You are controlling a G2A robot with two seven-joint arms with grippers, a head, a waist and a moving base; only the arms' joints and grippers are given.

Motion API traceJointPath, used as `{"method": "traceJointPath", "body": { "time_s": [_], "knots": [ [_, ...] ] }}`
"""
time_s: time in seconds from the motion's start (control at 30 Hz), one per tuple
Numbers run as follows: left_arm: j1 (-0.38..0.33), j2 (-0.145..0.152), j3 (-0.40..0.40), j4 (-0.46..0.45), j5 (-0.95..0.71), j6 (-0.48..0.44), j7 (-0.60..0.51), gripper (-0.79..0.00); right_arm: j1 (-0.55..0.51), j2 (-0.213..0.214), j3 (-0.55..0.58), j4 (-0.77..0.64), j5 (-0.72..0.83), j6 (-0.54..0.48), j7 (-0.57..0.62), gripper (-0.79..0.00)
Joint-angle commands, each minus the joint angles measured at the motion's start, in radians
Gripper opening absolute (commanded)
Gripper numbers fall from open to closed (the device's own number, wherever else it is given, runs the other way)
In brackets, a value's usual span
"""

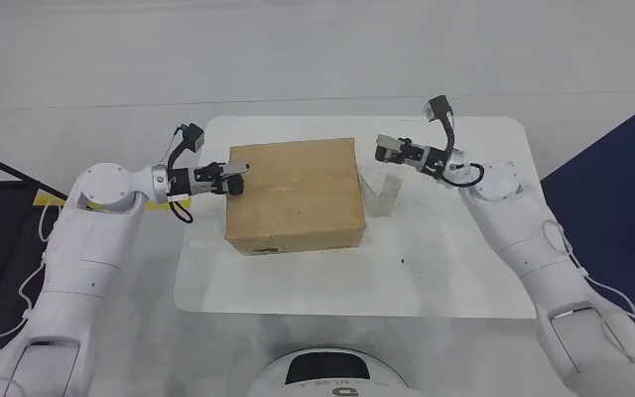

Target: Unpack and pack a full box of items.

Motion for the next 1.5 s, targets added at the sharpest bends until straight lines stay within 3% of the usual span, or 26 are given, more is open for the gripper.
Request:
{"method": "traceJointPath", "body": {
  "time_s": [0.0, 0.07, 0.47, 0.67, 0.87, 1.07, 1.47],
  "knots": [
    [0.0, 0.0, 0.0, 0.0, 0.0, 0.0, 0.0, 0.0, -0.052, 0.007, 0.017, -0.049, -0.224, 0.041, -0.172, 0.0],
    [0.0, 0.0, 0.0, 0.0, 0.0, 0.0, 0.0, 0.0, -0.096, 0.014, 0.045, -0.081, -0.24, 0.051, -0.234, 0.0],
    [0.0, 0.0, 0.0, 0.0, 0.0, 0.0, 0.0, 0.0, -0.097, 0.014, 0.041, -0.084, -0.251, 0.052, -0.227, 0.0],
    [0.0, 0.0, 0.0, 0.0, 0.0, 0.0, 0.0, 0.0, -0.129, 0.04, 0.063, -0.144, -0.514, 0.027, -0.16, 0.0],
    [0.0, 0.0, 0.0, 0.0, 0.0, 0.0, 0.0, 0.0, -0.238, 0.08, 0.136, -0.249, -0.733, -0.025, -0.139, 0.0],
    [0.0, 0.0, 0.0, 0.0, 0.0, 0.0, 0.0, 0.0, -0.32, 0.09, 0.125, -0.385, -0.91, 0.052, -0.107, 0.0],
    [0.0, 0.0, 0.0, 0.0, 0.0, 0.0, 0.0, 0.0, -0.329, 0.064, 0.056, -0.429, -0.986, 0.191, -0.196, 0.0]
  ]
}}
